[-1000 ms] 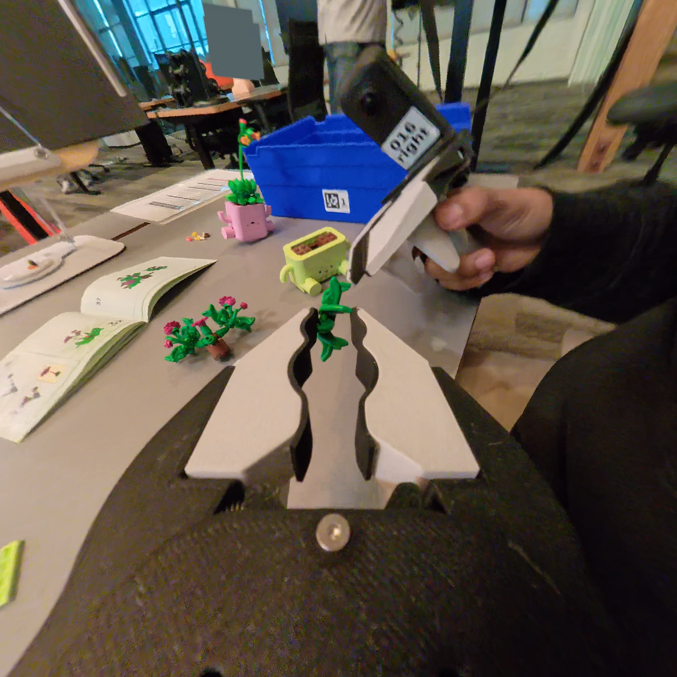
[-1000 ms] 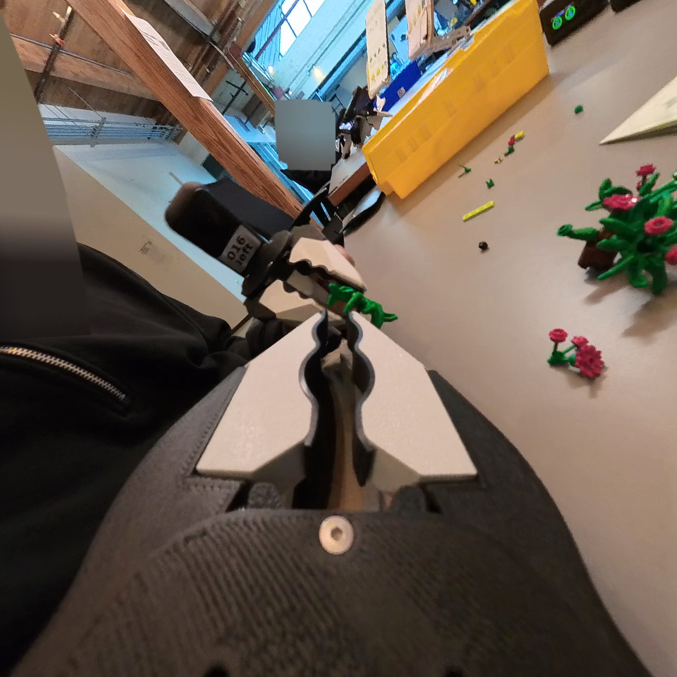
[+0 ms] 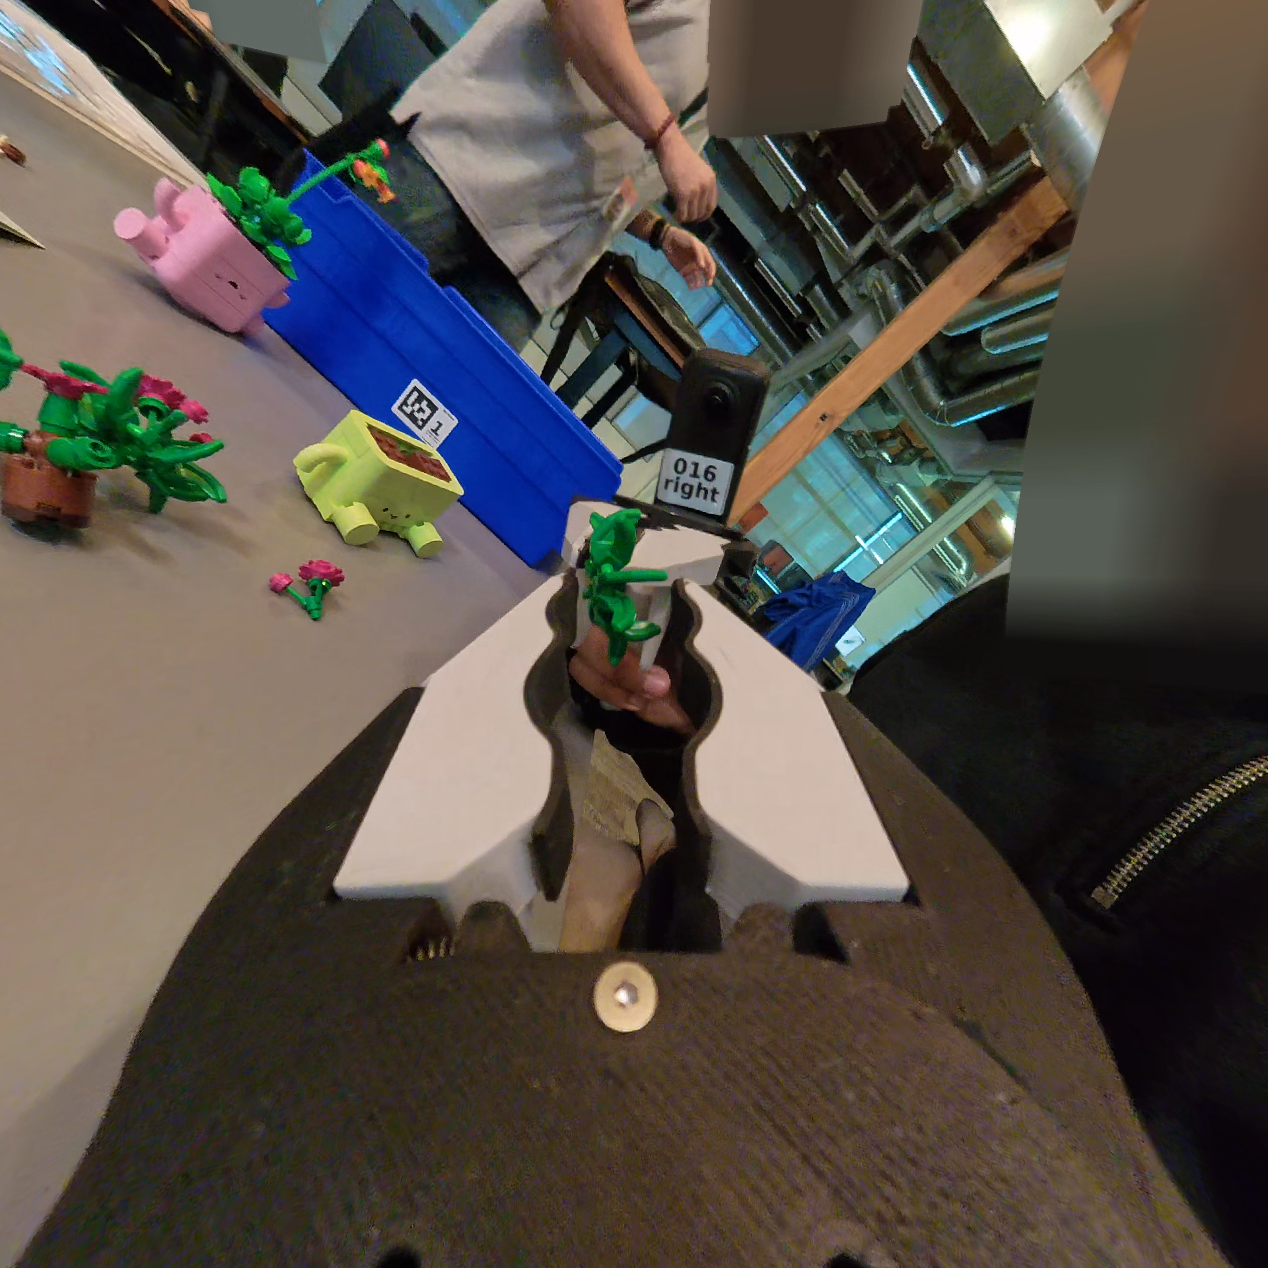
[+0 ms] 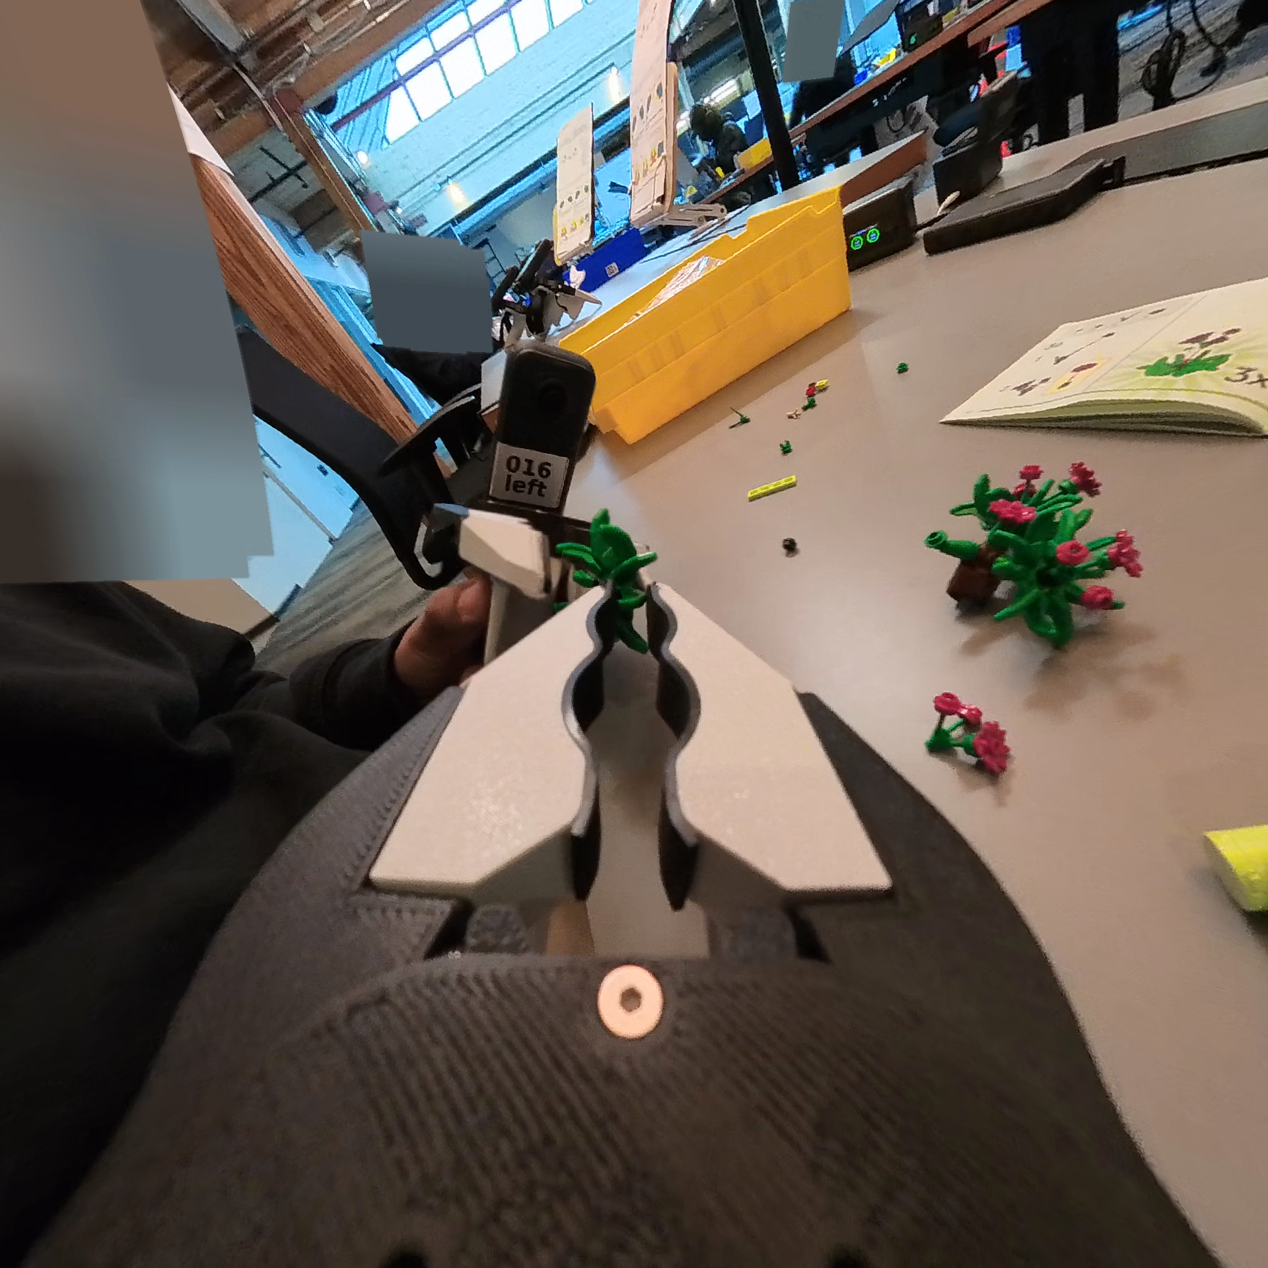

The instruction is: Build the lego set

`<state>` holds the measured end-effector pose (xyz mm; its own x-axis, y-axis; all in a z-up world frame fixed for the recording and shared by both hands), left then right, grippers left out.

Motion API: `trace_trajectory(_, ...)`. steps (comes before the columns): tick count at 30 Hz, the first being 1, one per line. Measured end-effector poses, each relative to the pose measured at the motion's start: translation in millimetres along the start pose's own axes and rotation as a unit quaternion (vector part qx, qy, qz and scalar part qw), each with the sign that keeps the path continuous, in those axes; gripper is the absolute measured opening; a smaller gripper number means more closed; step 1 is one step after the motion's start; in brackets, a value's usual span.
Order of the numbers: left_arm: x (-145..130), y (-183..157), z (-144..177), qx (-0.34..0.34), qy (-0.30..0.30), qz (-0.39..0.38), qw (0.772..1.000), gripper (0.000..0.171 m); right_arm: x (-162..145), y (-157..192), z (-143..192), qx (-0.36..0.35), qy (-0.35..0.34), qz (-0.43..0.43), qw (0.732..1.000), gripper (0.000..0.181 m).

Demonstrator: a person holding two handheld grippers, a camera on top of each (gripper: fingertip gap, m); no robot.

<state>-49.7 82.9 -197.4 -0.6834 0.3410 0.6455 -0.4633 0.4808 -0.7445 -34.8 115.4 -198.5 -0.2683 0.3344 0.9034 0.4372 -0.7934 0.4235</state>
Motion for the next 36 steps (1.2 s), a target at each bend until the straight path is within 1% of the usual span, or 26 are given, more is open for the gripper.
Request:
trace_trajectory(2, -3.9, -1.8, -2.5, -0.006, 0.014, -0.001, 1.0, 0.026, 0.2, -0.8, 0.8, 0.004, -0.002, -0.01, 1.0, 0.006)
trace_trajectory(4, -5.9, -2.2, -3.6, -0.007, 0.021, -0.002, 1.0, 0.022, -0.8, -0.8, 1.4, 0.008, 0.003, -0.01, 1.0, 0.006)
trace_trajectory(5, -6.3, -2.2, -3.6, -0.007, 0.022, -0.001, 1.0, 0.019, -0.7, 0.5, 1.5, 0.014, 0.003, -0.01, 1.0, 0.006)
trace_trajectory(11, -6.8, -1.1, -3.3, -0.011, 0.024, 0.015, 1.0, 0.019, -1.2, 0.2, 1.1, 0.01, 0.005, -0.004, 1.0, 0.006)
trace_trajectory(18, -6.2, 2.8, -2.7, -0.001, 0.022, 0.025, 0.999, 0.018, -2.6, -2.5, 0.7, -0.006, 0.011, 0.008, 1.0, 0.006)
trace_trajectory(25, -0.2, 2.3, 1.6, -0.009, 0.001, 0.032, 0.999, 0.019, -1.4, -4.1, 3.1, -0.008, 0.01, 0.006, 1.0, 0.006)
trace_trajectory(27, -0.6, 2.5, 1.6, -0.009, 0.002, 0.033, 0.999, 0.014, -1.5, -3.4, 3.4, -0.004, 0.01, 0.003, 1.0, 0.006)
trace_trajectory(28, -1.0, 2.8, 1.5, -0.007, 0.004, 0.032, 0.999, 0.009, -1.0, -2.5, 3.5, 0.001, 0.008, 0.001, 1.0, 0.006)
trace_trajectory(36, -0.9, 3.0, 1.9, -0.009, 0.004, 0.035, 0.999, 0.008, -0.6, -1.5, 3.7, 0.017, 0.0, -0.017, 1.0, 0.006)
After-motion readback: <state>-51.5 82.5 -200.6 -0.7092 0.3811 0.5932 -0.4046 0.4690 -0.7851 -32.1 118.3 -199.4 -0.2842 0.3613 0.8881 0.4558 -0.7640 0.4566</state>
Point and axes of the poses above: each gripper's, where its closed fingertips meet, z back along the fingers, x out of its top, y = z × x across the jaws, the point moved 2 cm from there along z, back along the fingers, and after that the axes turned 3 degrees about z, right-handed, at the moved point
